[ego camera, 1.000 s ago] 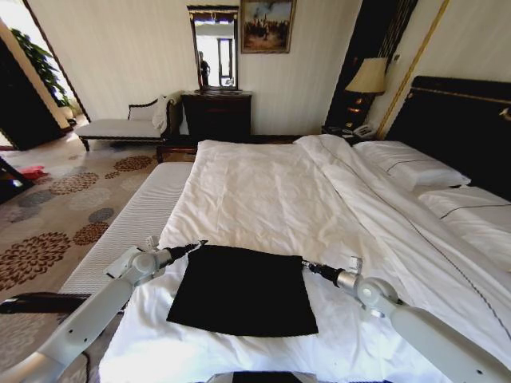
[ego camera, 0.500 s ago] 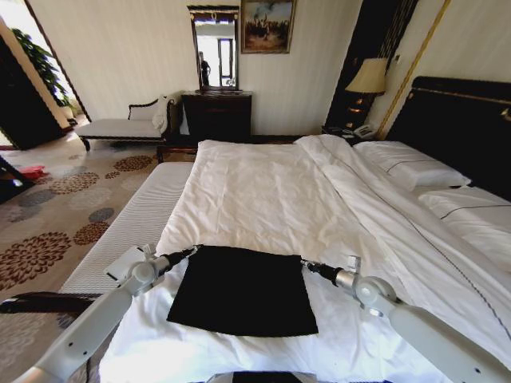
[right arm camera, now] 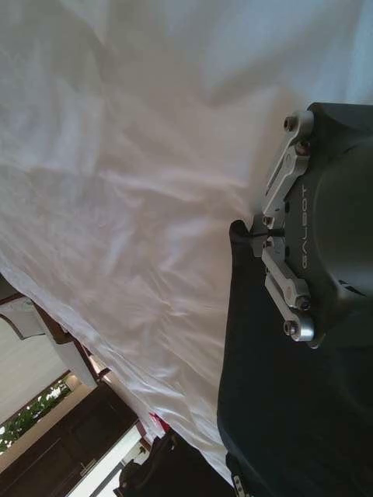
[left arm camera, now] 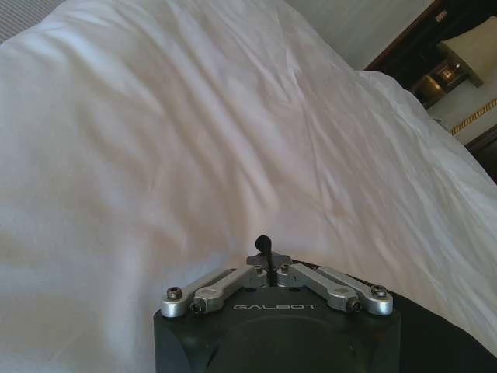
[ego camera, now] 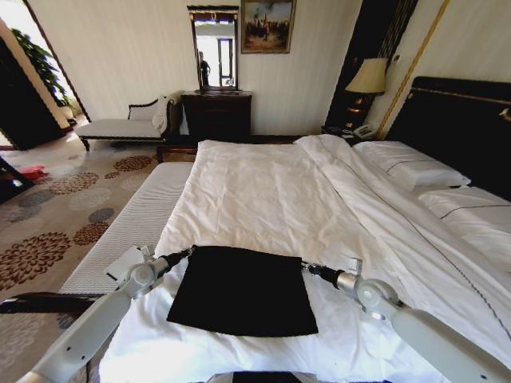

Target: Fold the clothes on the bed.

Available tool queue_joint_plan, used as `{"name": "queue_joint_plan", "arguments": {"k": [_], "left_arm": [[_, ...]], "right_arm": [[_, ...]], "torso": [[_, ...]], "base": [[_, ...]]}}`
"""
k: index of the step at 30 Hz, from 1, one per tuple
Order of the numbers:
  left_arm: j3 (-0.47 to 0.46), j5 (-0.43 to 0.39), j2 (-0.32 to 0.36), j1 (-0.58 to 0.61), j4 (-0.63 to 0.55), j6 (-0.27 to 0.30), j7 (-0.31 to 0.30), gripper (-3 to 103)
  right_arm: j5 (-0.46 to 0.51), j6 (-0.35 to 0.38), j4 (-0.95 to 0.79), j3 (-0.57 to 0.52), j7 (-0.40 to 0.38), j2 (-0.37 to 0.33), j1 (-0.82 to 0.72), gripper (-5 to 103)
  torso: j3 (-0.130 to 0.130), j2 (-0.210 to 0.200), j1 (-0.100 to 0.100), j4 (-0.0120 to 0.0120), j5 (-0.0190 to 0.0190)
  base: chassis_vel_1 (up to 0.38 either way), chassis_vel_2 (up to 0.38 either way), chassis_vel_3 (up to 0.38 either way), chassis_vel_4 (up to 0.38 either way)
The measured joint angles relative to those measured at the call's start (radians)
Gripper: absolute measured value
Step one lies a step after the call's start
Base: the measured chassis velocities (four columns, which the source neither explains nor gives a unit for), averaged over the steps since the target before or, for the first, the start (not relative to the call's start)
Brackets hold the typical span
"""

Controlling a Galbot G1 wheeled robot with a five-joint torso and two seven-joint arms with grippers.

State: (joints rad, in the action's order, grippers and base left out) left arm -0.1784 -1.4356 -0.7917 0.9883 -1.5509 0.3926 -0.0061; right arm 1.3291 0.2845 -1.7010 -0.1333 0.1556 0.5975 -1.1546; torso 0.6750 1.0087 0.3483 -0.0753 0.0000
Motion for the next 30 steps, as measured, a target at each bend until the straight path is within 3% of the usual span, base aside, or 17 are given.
{"name": "queue_joint_plan", "arguments": {"k": [14, 27, 30], "left_arm": [[-0.035, 0.003, 0.028, 0.024, -0.062, -0.014, -0.004, 0], [-0.132, -0.035, 0.107, 0.074, -0.294, -0.052, -0.022, 0], [-0.208, -0.065, 0.121, 0.107, -0.381, -0.072, -0.036, 0]], "right_arm": [[-0.019, -0.015, -0.023, -0.050, 0.006, 0.015, -0.036, 0], [-0.086, -0.085, -0.154, -0.161, 0.027, -0.009, -0.059, 0], [-0.071, -0.094, -0.213, -0.263, 0.022, -0.015, -0.093, 0]], "torso": [[0.000, 0.000, 0.000, 0.0000, 0.0000], [0.000, 0.000, 0.000, 0.0003, 0.0000], [0.000, 0.000, 0.000, -0.0001, 0.0000]], "base": [[0.000, 0.000, 0.000, 0.000], [0.000, 0.000, 0.000, 0.000], [0.000, 0.000, 0.000, 0.000]]}}
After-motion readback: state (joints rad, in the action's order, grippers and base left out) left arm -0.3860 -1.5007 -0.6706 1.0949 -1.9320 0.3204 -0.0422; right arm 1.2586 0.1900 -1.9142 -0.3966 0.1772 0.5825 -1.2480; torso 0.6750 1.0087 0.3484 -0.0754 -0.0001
